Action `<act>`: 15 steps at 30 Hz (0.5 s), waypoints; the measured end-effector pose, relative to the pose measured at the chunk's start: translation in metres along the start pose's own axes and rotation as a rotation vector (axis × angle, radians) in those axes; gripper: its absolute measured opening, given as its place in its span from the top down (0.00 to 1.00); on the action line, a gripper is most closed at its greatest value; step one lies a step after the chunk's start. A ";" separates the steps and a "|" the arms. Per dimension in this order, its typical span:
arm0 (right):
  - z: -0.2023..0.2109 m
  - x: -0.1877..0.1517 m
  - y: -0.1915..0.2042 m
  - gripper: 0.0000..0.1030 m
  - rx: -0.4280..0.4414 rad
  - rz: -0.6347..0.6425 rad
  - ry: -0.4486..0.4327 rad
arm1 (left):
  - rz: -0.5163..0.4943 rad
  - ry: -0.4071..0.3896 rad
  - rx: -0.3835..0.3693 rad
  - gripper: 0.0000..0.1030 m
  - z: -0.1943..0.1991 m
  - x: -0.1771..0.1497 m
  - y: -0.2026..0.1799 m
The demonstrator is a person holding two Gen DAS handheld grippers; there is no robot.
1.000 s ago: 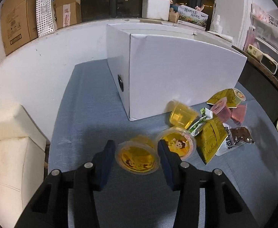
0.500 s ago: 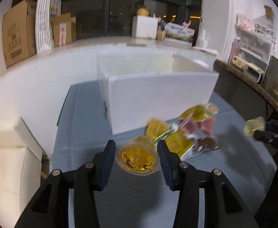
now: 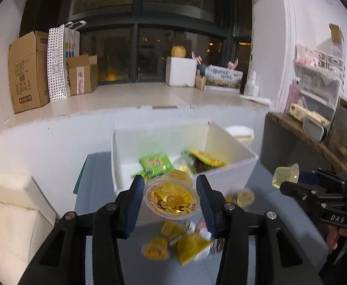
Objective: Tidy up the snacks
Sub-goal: 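Carry both jelly cups over the white box and open both grippers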
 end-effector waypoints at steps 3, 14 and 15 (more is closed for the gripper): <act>-0.013 0.023 -0.013 0.53 -0.010 0.000 -0.015 | -0.004 -0.007 -0.001 0.51 -0.014 0.015 -0.011; -0.088 0.062 -0.040 0.52 -0.020 0.022 0.036 | -0.038 0.004 0.067 0.48 -0.079 0.048 -0.012; -0.094 0.063 -0.042 0.52 -0.029 0.024 0.038 | -0.046 -0.005 0.083 0.45 -0.084 0.049 -0.010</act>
Point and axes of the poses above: each gripper's, at about its wrist camera, not at the fingertips, and z roughly against the way its jaws point, y to its left, x to its top, the point moved 3 cm from there along -z, roughly the way its jaws point, and after that the axes turned 14 degrees about z, right-handed, at the moved point
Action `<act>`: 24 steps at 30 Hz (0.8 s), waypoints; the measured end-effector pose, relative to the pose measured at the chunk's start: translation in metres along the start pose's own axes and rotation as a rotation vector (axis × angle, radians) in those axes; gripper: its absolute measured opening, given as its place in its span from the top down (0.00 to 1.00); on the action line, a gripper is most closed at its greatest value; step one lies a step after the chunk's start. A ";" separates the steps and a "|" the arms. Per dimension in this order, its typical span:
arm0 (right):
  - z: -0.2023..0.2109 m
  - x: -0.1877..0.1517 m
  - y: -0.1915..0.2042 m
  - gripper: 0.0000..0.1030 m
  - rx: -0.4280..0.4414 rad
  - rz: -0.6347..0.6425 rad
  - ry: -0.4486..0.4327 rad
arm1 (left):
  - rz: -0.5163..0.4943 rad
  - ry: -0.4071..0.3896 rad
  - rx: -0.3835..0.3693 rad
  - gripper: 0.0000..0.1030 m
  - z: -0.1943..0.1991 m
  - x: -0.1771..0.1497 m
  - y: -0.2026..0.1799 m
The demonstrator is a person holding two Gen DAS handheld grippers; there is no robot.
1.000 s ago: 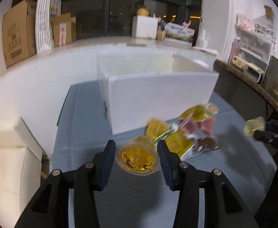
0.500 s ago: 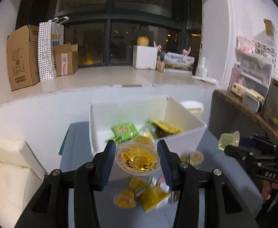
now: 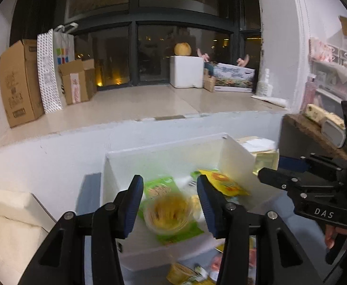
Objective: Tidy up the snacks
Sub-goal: 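Carry both jelly cups over the white box and open both grippers, then grasp another clear jelly cup with the right gripper while the left grasps a yellow cup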
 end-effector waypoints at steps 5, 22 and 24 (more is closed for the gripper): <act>-0.015 -0.002 -0.010 0.08 -0.011 -0.050 -0.018 | 0.009 0.013 0.023 0.00 -0.019 0.000 0.015; 0.014 -0.029 -0.007 0.00 -0.028 -0.057 -0.006 | 0.024 0.057 0.037 0.00 -0.004 -0.026 0.023; 0.023 -0.036 -0.004 0.00 -0.033 -0.052 -0.006 | 0.034 0.064 0.033 0.00 0.004 -0.030 0.023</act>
Point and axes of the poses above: each gripper's, at about its wrist camera, not at the fingertips, and z roughly against the way its jaws point, y to its left, x to its top, the point moved 3 cm from there along -z, roughly the way its jaws point, and after that the axes turned 14 degrees about z, right-handed, at the moved point
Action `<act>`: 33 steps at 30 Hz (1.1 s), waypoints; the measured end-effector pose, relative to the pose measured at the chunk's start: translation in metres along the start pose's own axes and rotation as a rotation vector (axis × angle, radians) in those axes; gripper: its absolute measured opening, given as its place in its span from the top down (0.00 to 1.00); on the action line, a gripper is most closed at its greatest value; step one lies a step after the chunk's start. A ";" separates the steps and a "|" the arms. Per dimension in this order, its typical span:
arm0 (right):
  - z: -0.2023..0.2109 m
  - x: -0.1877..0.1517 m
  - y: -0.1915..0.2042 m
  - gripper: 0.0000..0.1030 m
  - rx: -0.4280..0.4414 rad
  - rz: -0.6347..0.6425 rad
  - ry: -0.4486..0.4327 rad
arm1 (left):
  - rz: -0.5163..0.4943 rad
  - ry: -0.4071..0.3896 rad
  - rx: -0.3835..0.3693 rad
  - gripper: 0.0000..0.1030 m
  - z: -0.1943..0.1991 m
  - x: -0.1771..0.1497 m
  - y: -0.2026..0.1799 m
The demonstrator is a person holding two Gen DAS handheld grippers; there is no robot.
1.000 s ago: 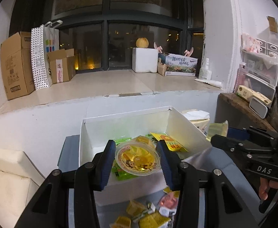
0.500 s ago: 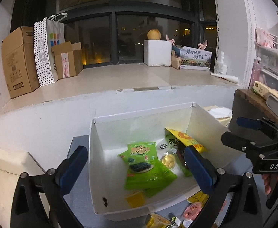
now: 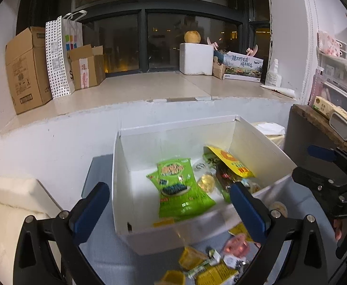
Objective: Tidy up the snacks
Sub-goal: 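Grasp another clear jelly cup with the right gripper while the left grasps a yellow cup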
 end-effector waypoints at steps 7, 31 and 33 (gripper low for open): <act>0.031 -0.042 0.004 0.00 -0.012 -0.013 0.008 | 0.013 0.007 -0.020 0.00 0.035 -0.032 0.001; -0.062 -0.111 -0.018 0.23 0.014 -0.107 0.237 | 0.080 0.011 -0.052 0.00 0.123 -0.104 0.017; -0.067 -0.111 -0.016 0.32 0.017 -0.097 0.247 | 0.085 0.027 -0.050 0.00 0.118 -0.108 0.020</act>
Point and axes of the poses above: each gripper's, at about its wrist camera, not at the fingertips, and z roughly against the way its jaws point, y to its left, x to its top, the point moved 3 cm from there along -z, roughly the way its jaws point, and after that the axes turned 14 degrees about z, right-handed, at the moved point
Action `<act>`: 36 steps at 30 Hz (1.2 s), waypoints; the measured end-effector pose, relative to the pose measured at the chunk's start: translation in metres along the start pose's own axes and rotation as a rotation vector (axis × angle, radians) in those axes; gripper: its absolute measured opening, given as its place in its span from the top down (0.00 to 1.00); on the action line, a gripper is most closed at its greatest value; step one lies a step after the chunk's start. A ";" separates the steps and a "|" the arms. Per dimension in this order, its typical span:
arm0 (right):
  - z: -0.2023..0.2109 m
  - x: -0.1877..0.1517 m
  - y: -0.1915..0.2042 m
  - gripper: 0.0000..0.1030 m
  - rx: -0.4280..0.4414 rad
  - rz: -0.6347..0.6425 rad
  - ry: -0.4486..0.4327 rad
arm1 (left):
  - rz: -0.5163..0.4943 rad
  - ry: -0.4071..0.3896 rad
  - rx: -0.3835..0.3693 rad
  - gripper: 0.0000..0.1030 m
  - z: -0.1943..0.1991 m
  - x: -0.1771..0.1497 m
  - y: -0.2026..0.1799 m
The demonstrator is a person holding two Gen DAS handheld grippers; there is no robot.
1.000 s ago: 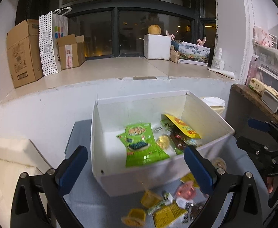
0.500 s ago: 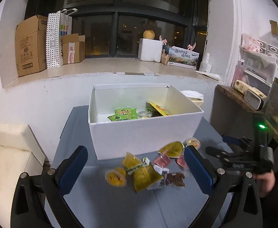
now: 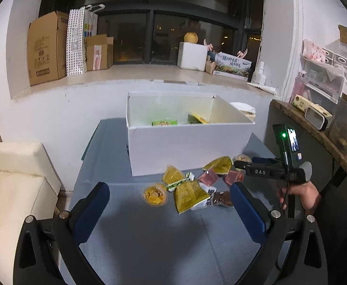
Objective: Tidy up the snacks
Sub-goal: 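Grasp another clear jelly cup with the right gripper while the left grasps a yellow cup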
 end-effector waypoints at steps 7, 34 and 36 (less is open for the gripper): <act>-0.006 0.003 0.005 0.52 0.008 0.020 0.003 | 0.014 0.026 -0.001 0.00 -0.010 -0.006 0.004; 0.123 -0.039 0.031 0.53 0.070 0.027 -0.160 | -0.067 0.177 0.051 0.00 -0.144 -0.018 0.037; 0.125 -0.041 0.032 0.53 0.069 0.027 -0.162 | -0.077 0.182 0.075 0.03 -0.148 -0.017 0.039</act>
Point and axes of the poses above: each gripper's, at about its wrist camera, not at the fingertips, and z roughly against the way its jaws point, y to its left, x to its top, the point moved 3 cm from there along -z, roughly the way its jaws point, and after that the axes turned 14 degrees about z, right-handed, at the moved point
